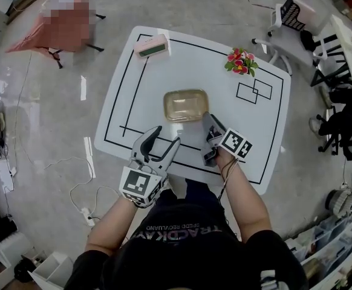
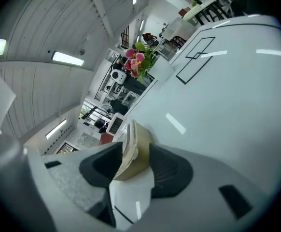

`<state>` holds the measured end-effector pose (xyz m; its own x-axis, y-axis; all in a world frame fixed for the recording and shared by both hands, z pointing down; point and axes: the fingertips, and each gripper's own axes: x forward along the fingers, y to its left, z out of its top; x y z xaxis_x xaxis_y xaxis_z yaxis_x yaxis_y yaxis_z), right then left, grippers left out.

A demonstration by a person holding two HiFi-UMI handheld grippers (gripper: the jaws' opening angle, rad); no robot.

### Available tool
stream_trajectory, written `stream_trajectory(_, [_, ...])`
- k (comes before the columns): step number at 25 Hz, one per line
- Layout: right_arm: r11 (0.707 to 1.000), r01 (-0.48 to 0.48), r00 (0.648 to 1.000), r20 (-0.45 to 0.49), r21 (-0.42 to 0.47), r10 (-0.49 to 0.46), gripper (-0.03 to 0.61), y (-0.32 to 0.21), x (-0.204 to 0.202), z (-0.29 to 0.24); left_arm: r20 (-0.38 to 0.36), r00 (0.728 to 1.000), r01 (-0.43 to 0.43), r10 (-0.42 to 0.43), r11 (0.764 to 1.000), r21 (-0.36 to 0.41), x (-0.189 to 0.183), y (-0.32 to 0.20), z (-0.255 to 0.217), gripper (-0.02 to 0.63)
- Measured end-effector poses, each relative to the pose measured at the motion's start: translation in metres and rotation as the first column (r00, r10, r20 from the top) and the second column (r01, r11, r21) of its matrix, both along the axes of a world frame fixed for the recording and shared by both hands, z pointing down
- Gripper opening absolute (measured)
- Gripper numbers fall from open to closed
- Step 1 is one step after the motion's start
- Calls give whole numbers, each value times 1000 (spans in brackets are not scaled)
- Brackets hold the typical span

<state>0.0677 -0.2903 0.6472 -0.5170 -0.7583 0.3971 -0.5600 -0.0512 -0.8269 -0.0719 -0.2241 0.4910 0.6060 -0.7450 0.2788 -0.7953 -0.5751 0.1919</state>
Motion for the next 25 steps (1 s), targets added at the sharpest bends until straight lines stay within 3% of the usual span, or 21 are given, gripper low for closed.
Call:
stream_trajectory(18, [1000,-10,1000,-8,1,10,98,2,4,-4,-15,1000,-3,3,1000,-21,-3,9,5,233])
stream_trajectory(25, [999,-50,998,49,-3,50,118,1,4,-2,-10,1000,-4,3,999,-32,-9,18,8,233])
